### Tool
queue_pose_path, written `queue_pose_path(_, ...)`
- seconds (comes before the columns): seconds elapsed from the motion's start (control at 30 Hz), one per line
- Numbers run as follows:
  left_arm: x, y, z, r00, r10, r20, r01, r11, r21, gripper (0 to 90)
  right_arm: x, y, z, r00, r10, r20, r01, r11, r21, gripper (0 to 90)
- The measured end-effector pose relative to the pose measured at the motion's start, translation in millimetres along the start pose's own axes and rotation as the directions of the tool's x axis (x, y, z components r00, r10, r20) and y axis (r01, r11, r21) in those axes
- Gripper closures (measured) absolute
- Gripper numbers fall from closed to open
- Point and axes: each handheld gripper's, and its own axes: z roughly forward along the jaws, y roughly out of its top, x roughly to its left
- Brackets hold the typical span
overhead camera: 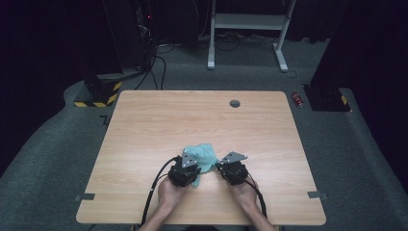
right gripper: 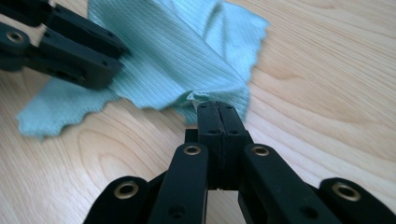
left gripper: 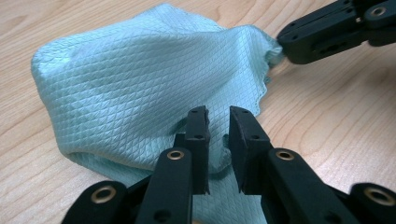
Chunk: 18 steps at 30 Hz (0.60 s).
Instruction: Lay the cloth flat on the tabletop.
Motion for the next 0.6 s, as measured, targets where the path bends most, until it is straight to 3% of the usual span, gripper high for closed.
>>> queue_pose_path(0.2,4.7,-6.3,-11.8,0.9986,-0.04,0.036,0.041,0.9986,-0.033,71.9,-8.6,-10.9,-10.8,0.9999,0.013,-0.009,-0.013,1.0,0.009,89.2)
queue_pose_path(0.27,5.7,-9.7,-19.7,0.997,-0.067,0.037,0.069,0.9967,-0.042,66.3,-11.9,-9.2,-14.9,0.9994,0.033,-0.012,-0.033,0.999,-0.025,81.8)
queue_pose_path(0.33,5.3,-12.6,-24.2,0.9971,-0.071,0.028,0.072,0.9967,-0.036,61.4,-14.8,-5.6,-16.1,0.9988,0.046,-0.017,-0.047,0.998,-0.042,77.8)
queue_pose_path(0.4,3.6,-16.4,-27.1,0.9974,-0.071,0.013,0.072,0.997,-0.028,55.0,-16.3,-0.9,-14.6,0.9982,0.053,-0.027,-0.054,0.998,-0.044,73.2)
queue_pose_path(0.43,2.3,-19.2,-28.3,0.9976,-0.07,-0.003,0.07,0.9973,-0.022,52.8,-15.7,4.5,-10.5,0.9982,0.053,-0.03,-0.053,0.998,-0.028,66.6)
queue_pose_path(0.6,-3.7,-25.5,-26.2,0.9954,-0.095,-0.006,0.095,0.9954,0.007,47.8,-16.6,10.7,2.9,0.9971,0.067,-0.035,-0.067,0.998,0.005,61.7)
